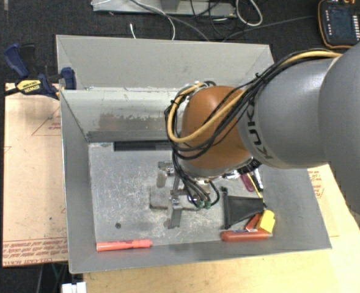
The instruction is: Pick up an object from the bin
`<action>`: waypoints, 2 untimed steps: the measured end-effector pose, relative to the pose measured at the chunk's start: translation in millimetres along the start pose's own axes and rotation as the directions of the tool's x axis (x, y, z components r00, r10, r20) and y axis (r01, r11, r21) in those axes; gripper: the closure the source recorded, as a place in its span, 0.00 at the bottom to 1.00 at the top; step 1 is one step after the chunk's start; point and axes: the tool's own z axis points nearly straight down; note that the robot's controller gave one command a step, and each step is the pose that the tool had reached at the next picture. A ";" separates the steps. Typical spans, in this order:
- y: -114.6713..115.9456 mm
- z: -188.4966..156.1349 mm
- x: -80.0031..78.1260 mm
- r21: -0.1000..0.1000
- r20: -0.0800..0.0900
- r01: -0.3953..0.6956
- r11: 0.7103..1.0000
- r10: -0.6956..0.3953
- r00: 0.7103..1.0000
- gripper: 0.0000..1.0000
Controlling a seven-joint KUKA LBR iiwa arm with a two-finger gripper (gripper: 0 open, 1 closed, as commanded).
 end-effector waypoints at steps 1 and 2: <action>-0.8 -3.6 -2.1 -0.001 0.007 -0.004 1.000 0.004 1.000 0.00; -46.6 70.2 -17.8 -0.003 0.009 -0.113 0.994 0.113 0.994 0.00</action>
Offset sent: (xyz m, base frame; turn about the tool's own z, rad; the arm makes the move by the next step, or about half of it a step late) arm 0.0160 -0.0470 -0.0711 0.1120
